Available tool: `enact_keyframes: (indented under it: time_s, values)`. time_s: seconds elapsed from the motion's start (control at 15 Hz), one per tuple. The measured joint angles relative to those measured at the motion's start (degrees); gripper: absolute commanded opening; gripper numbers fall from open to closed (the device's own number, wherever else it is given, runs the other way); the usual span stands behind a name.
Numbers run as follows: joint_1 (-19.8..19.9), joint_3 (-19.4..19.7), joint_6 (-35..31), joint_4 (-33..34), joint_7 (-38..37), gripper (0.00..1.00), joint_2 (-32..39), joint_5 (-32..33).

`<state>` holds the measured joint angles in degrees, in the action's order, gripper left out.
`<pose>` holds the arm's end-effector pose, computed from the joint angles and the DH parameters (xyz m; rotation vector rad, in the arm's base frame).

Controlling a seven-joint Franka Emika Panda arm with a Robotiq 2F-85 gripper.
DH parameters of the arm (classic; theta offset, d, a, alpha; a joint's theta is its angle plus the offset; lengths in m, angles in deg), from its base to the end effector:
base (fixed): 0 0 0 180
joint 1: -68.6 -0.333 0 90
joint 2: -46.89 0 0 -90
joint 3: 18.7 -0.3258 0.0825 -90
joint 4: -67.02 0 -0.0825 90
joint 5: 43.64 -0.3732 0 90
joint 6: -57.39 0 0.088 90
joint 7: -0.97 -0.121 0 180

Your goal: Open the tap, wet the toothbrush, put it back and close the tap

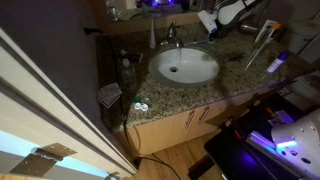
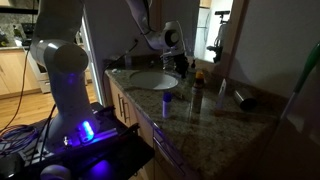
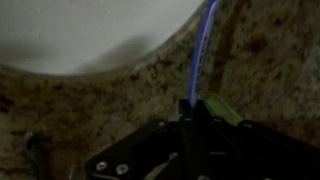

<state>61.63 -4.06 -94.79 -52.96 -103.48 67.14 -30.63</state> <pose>0.5994 -0.0712 0.2817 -1.9899 2.3639 -0.4658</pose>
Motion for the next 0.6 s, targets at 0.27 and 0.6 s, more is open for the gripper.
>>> enact_keyframes:
  time_s: [0.27, 0.6]
  values:
    - [6.58, 2.81, -0.10, -1.59, 4.89, 0.09, -3.87, -0.32]
    - [6.90, 2.25, 0.01, -1.98, 5.21, 0.02, -4.24, -0.47]
